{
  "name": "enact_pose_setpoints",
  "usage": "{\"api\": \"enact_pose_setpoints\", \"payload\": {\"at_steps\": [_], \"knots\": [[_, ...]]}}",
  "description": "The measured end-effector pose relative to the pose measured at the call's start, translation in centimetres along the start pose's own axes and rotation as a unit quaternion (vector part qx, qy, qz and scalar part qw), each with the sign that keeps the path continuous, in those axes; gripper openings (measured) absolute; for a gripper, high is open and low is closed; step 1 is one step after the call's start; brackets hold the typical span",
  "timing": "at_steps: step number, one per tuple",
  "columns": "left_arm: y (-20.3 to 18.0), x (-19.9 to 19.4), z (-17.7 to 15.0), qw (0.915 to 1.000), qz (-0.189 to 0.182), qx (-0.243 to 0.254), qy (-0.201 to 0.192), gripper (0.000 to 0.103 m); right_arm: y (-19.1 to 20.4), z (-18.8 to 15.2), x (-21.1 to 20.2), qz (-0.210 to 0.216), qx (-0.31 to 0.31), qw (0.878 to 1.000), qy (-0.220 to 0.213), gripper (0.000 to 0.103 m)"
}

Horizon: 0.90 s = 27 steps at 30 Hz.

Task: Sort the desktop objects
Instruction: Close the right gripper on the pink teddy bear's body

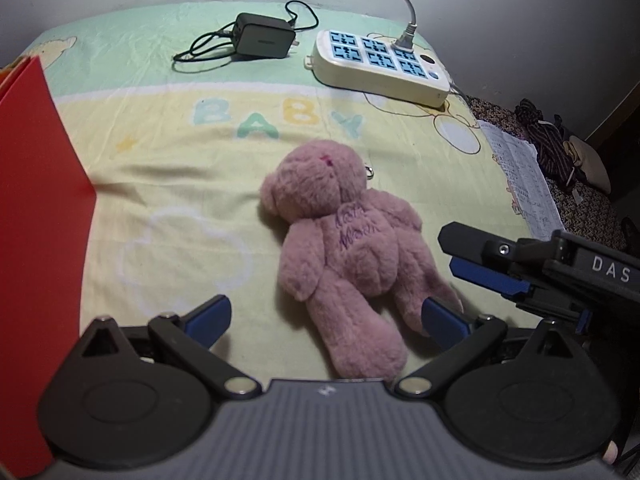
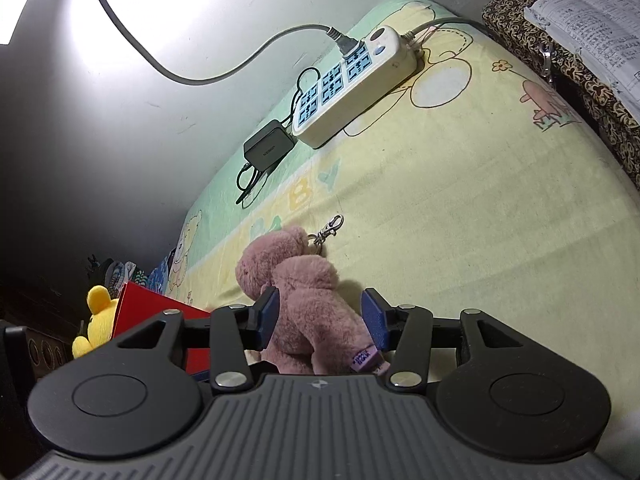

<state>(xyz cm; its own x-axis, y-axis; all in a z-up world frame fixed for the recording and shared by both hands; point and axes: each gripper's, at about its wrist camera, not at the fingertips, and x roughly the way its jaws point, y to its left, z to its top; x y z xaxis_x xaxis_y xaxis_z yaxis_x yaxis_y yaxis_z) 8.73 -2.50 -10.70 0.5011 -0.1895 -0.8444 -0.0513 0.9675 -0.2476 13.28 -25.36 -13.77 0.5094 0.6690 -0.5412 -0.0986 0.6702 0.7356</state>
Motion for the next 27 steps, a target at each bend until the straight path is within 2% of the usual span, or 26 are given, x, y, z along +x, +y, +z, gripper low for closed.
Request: {"api": "enact_pose_setpoints", "payload": {"at_steps": [5, 9, 15, 18, 22, 27], "knots": [[0.3, 1.4, 0.6, 0.9999, -0.011, -0.002, 0.004, 0.093, -0.4, 0.5, 1.9, 0.015, 0.010, 1.000, 0.019, 0.050], [0.3, 2.5, 0.8, 0.9995, -0.025, 0.003, 0.018, 0.081, -0.6, 0.4, 3.1, 0.024, 0.015, 0.999, 0.043, 0.046], [-0.2, 2.7, 1.0, 0.9994, -0.025, 0.020, 0.016, 0.079, -1.4, 0.4, 3.6, 0.038, 0.039, 0.997, 0.050, 0.043], [-0.3, 2.5, 1.0, 0.9989, -0.038, 0.021, 0.020, 0.070, -1.5, 0.4, 3.4, 0.036, 0.043, 0.997, 0.056, 0.041], [-0.4, 2.3, 0.8, 0.9986, -0.037, 0.027, 0.025, 0.069, -1.6, 0.0, 2.9, 0.037, 0.057, 0.996, 0.062, 0.041], [-0.5, 0.9, 0.0, 0.9981, -0.043, 0.035, 0.025, 0.068, -0.7, -0.8, 1.9, 0.032, 0.045, 0.996, 0.071, 0.041]]}}
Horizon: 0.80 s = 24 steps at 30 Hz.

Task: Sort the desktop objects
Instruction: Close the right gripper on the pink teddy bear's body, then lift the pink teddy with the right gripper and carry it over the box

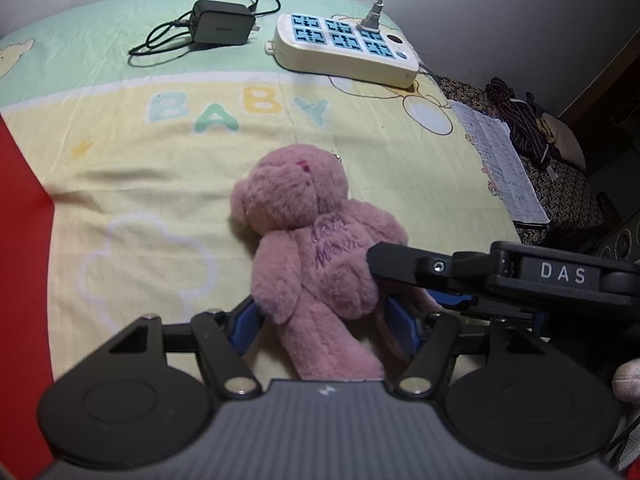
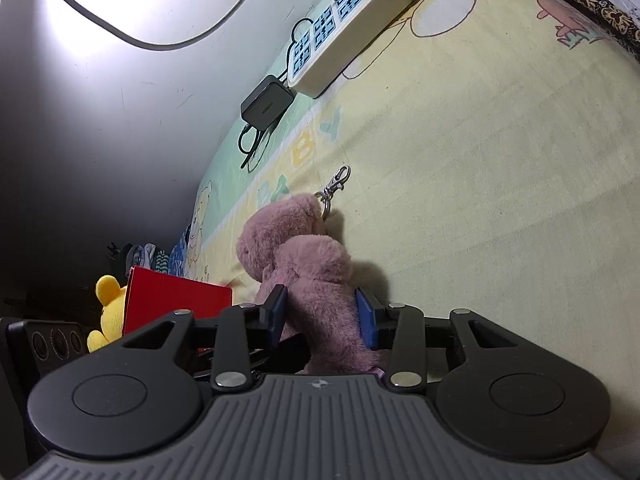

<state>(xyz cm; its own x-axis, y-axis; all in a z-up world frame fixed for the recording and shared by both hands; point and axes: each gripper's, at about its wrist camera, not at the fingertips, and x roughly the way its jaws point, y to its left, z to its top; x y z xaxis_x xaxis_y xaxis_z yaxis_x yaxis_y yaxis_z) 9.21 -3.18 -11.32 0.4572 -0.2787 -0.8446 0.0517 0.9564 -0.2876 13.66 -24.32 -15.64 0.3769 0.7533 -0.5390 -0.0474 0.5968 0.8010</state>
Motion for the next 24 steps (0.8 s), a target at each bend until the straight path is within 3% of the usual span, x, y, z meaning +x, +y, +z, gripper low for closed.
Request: {"api": "enact_pose_setpoints", "payload": {"at_steps": [15, 24], "knots": [[-0.5, -4.2, -6.7, 0.9977, 0.002, 0.060, 0.032, 0.068, 1.0, -7.3, -2.4, -0.014, -0.010, 0.999, 0.052, 0.041], [0.8, -6.6, -10.7, 0.9947, -0.002, 0.087, 0.054, 0.068, 2.8, -11.3, -2.0, -0.010, -0.038, 0.994, 0.104, 0.042]]}}
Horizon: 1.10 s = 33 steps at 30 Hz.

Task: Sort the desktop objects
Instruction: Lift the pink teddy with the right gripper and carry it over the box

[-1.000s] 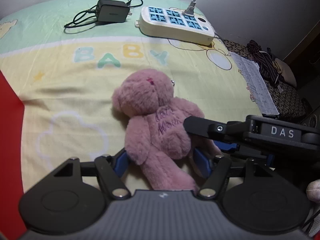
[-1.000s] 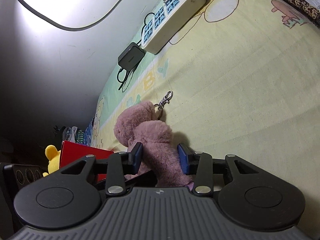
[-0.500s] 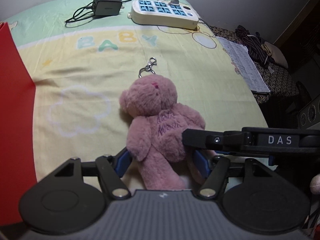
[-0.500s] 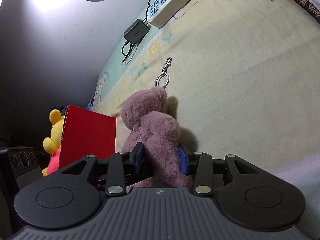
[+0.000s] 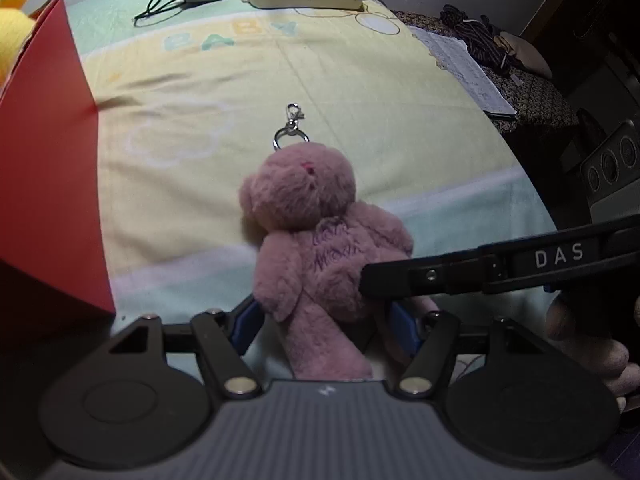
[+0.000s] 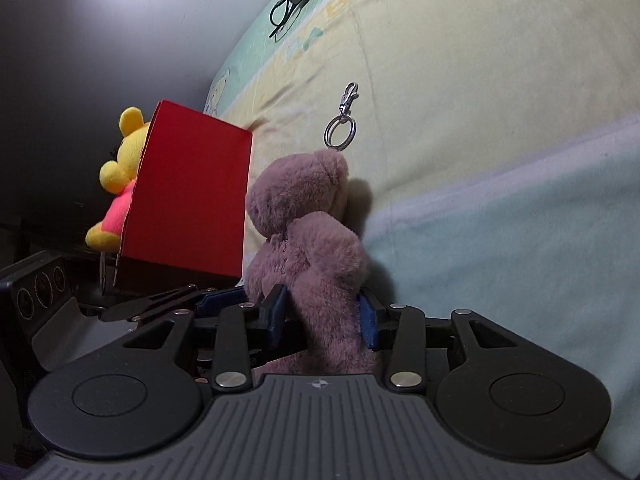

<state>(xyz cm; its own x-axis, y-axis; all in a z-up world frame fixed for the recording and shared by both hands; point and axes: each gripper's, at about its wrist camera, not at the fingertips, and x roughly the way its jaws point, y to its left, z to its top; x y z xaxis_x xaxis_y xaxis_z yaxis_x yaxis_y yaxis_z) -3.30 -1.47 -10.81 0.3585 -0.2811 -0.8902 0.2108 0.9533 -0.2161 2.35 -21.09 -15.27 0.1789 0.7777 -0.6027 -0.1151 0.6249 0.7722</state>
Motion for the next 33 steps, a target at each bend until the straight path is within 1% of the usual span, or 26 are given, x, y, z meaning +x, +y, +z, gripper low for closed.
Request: {"api": "enact_pose_setpoints", "payload": {"at_steps": [3, 6, 7, 12, 15, 20, 24, 27, 30, 33], "knots": [[0.6, -0.5, -1.0, 1.0000, 0.005, -0.003, 0.002, 0.070, 0.5, -0.6, 0.7, 0.005, -0.003, 1.000, 0.016, 0.043], [1.1, -1.0, -1.7, 0.9999, 0.013, -0.011, -0.002, 0.071, 1.2, -0.9, 1.3, 0.005, -0.009, 1.000, 0.021, 0.045], [1.2, -1.1, -1.8, 0.9998, 0.014, -0.014, -0.003, 0.072, 1.4, -1.0, 1.3, 0.003, -0.012, 1.000, 0.020, 0.047], [1.3, -1.2, -1.9, 0.9992, 0.028, -0.026, -0.014, 0.075, 2.1, -0.9, 1.2, -0.018, -0.030, 0.999, -0.004, 0.049], [1.7, -1.6, -1.6, 0.9987, 0.024, -0.037, -0.025, 0.080, 2.0, -0.7, 1.1, -0.020, -0.030, 0.999, -0.017, 0.052], [1.1, -1.2, -1.0, 0.9988, 0.013, -0.032, -0.034, 0.080, 1.9, -0.3, 1.5, -0.013, -0.021, 0.999, -0.027, 0.053], [1.3, -0.5, -0.8, 0.9985, 0.002, -0.046, -0.028, 0.080, 1.9, -0.1, 2.1, -0.010, -0.008, 1.000, -0.024, 0.053], [1.6, -0.4, -0.8, 0.9981, -0.007, -0.054, -0.028, 0.082, 1.7, 0.1, 2.2, -0.001, 0.001, 1.000, -0.020, 0.050], [2.1, 0.2, -0.7, 0.9969, -0.024, -0.072, -0.022, 0.084, 1.7, 0.3, 2.4, 0.001, 0.002, 1.000, -0.013, 0.048], [1.9, 0.2, -0.7, 0.9972, -0.028, -0.067, -0.019, 0.084, 1.9, 0.3, 2.3, 0.000, -0.008, 1.000, -0.006, 0.047]]}}
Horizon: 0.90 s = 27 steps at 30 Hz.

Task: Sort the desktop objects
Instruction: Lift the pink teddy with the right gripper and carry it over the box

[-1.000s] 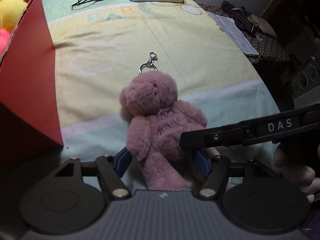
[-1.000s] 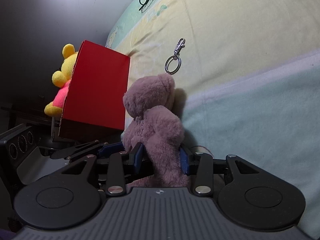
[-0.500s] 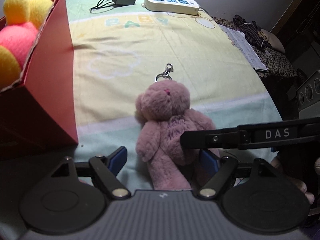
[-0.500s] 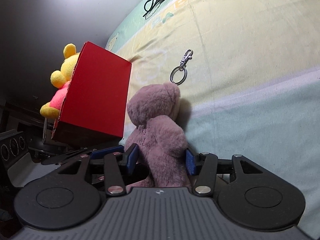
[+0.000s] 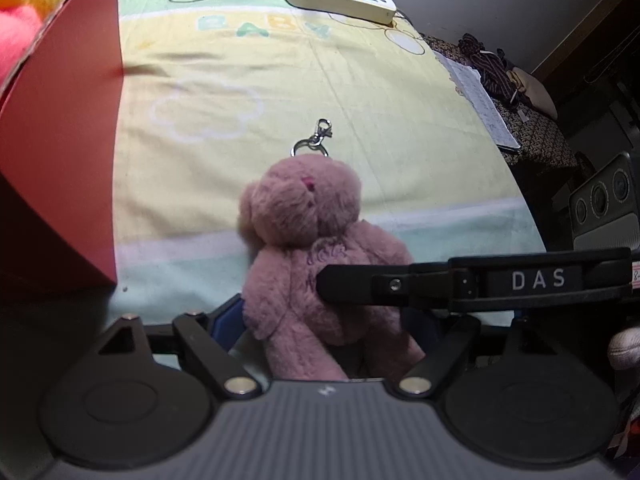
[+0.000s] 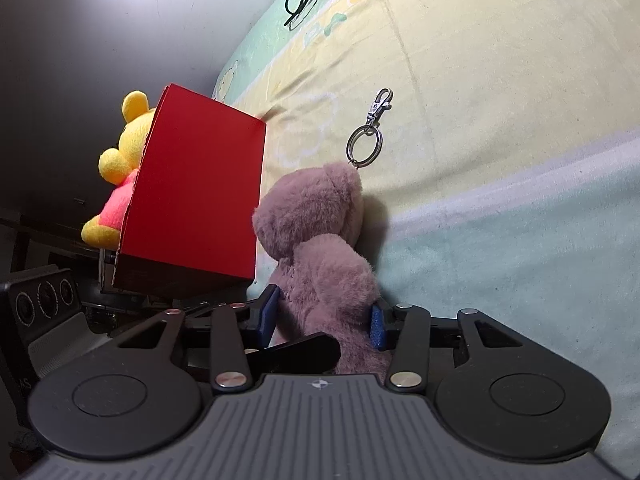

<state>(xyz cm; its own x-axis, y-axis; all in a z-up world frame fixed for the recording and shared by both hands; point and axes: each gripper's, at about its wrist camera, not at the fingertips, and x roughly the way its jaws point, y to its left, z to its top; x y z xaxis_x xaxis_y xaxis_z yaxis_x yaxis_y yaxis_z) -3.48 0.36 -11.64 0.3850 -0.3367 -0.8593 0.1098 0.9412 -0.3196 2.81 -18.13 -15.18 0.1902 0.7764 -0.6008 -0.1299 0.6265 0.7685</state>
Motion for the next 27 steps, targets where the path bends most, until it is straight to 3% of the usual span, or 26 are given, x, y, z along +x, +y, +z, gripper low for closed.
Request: {"api": "enact_pose_setpoints", "payload": {"at_steps": [13, 21, 27], "knots": [[-2.6, -1.2, -0.3, 0.9975, 0.000, 0.070, -0.006, 0.083, 0.2, -0.7, -2.1, 0.010, -0.016, 1.000, 0.007, 0.044], [-3.0, -4.3, 0.3, 0.9910, -0.026, 0.125, -0.042, 0.083, 3.3, -1.9, -4.6, 0.000, -0.039, 0.997, -0.061, 0.044], [-2.3, -8.7, 0.4, 0.9779, -0.040, 0.185, -0.089, 0.084, 6.9, -3.9, -5.7, 0.012, -0.024, 0.990, -0.135, 0.044]]}}
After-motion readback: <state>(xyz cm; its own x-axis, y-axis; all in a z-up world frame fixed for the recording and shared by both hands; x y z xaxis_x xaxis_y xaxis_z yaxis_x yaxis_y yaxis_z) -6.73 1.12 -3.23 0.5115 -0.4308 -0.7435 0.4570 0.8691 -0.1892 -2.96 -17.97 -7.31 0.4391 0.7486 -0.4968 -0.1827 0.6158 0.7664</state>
